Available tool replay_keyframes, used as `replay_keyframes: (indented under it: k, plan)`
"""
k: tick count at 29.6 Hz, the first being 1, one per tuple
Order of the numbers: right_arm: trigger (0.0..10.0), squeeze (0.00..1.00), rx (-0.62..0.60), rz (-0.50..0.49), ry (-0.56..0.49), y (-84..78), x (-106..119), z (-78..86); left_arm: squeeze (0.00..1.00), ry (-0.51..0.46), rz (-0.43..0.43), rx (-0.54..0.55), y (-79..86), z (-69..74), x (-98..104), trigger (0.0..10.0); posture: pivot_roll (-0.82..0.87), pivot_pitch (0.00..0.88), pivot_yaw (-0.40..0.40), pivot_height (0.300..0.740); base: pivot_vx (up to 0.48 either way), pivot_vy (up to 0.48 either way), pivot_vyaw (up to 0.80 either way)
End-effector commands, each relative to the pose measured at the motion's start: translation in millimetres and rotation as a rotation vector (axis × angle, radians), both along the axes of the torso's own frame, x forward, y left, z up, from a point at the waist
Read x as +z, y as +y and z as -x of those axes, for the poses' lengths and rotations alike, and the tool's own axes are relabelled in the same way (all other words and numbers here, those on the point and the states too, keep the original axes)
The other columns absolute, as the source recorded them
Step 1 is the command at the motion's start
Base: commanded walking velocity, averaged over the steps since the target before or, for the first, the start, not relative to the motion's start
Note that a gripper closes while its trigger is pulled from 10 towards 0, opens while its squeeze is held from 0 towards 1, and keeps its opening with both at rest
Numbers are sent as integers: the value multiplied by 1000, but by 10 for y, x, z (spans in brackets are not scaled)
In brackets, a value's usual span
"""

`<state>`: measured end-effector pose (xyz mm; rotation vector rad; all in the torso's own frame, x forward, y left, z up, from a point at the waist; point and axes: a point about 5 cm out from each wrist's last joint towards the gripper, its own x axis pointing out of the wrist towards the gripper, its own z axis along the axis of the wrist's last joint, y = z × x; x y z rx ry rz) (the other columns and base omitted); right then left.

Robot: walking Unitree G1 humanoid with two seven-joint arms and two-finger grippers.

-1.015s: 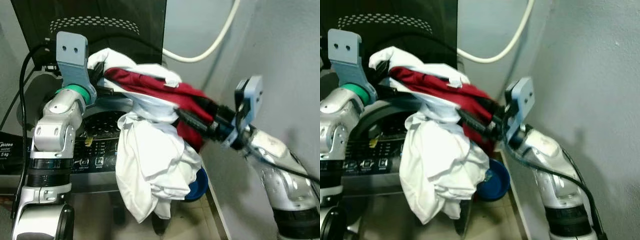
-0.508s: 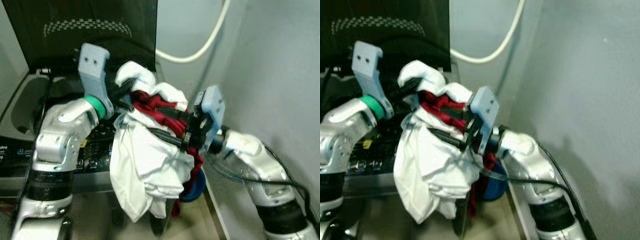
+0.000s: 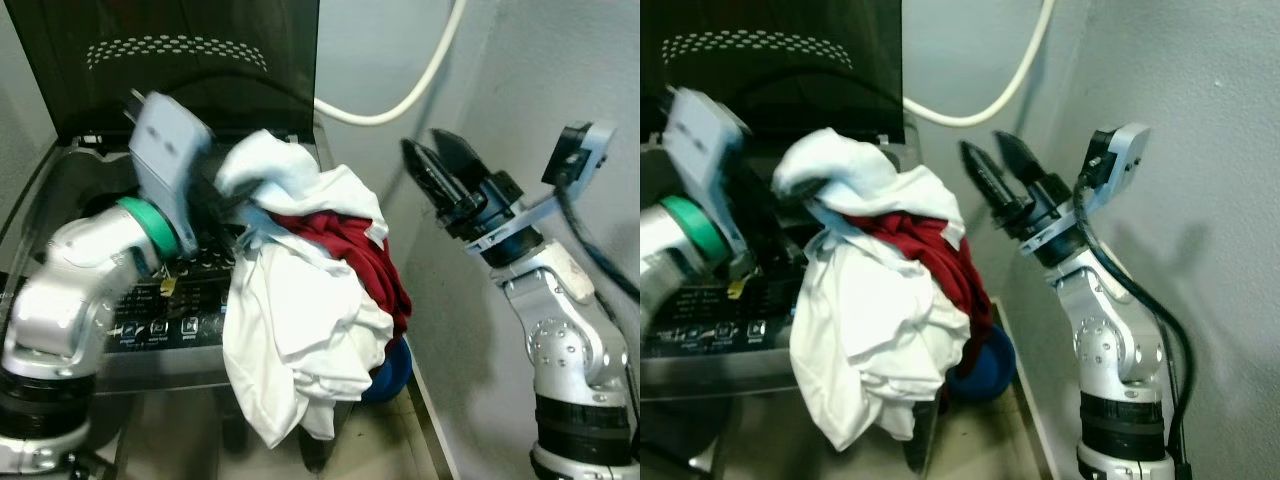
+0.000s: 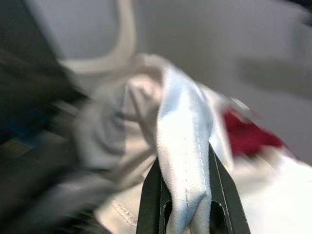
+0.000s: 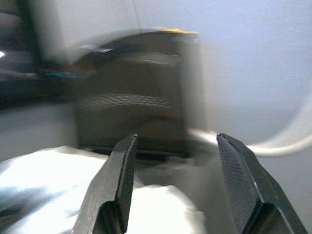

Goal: Clothes washing

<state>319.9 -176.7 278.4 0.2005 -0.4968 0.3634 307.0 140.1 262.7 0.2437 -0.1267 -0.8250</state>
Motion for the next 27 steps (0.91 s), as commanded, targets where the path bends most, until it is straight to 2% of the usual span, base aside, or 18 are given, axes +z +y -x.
replay_keyframes:
  k: [1, 2, 3, 5, 8, 11, 14, 16, 17, 18, 22, 25, 26, 27]
  plan:
    - [10000, 0, -143, 5, 13, -127, -26, -32, 0, 40, -14, -47, -49, -2, -106, 10000, 11, 22, 11, 740, 0, 0, 0]
    - [10000, 0, -250, 48, 24, -207, -52, -43, 0, 55, -39, -90, -88, -9, -164, 10000, 6, 22, 13, 740, 0, 0, 0]
    - [10000, 0, -250, 48, 24, -207, -52, -43, 0, 55, -39, -90, -88, -9, -164, 10000, 6, 22, 13, 740, 0, 0, 0]
    - [10000, 0, -382, 111, 30, -304, -82, -35, 0, 67, -76, -146, -136, -20, -217, 10000, -7, 21, 23, 740, 0, 0, 0]
    - [10000, 0, -424, 129, 32, -343, -112, -12, 0, 51, -99, -174, -150, -32, -173, 10000, -13, 20, 31, 740, 0, 0, 0]
    - [10000, 0, -438, 135, 43, -362, -157, 12, 0, 90, -90, -160, -101, -60, -163, 10000, -17, 20, 36, 740, 0, 0, 0]
    - [10000, 0, -457, 138, 49, -348, -202, 13, 0, 194, -102, -73, 7, -119, -322, 10000, -13, 22, 41, 740, 0, 0, 0]
    - [10000, 0, -459, 140, 50, -337, -214, 7, 0, 218, -108, -48, 39, -129, -375, 10000, -13, 22, 41, 740, 0, 0, 0]
    - [10000, 0, -466, 143, 47, -320, -225, -10, 0, 233, -107, -27, 74, -148, -418, 1608, -8, 22, 38, 740, 0, 0, 0]
    - [10000, 0, -469, 145, 46, -307, -230, -25, 0, 236, -104, -4, 103, -170, -444, 0, -4, 23, 35, 740, 0, 0, 0]
    - [10000, 0, -475, 149, 38, -276, -226, -59, 0, 193, -99, 83, 181, -257, -434, 0, -4, 23, 35, 740, 0, 0, 0]
    - [10000, 0, -473, 149, 37, -271, -224, -64, 0, 175, -103, 104, 200, -277, -420, 0, -4, 23, 35, 740, 0, 0, 0]
    - [10000, 0, -469, 149, 36, -262, -221, -70, 0, 129, -118, 164, 248, -321, -382, 0, -4, 23, 35, 740, 0, 0, 0]
    - [10000, 0, -469, 149, 36, -262, -221, -70, 0, 129, -118, 164, 248, -321, -382, 0, -4, 23, 35, 740, 0, 0, 0]
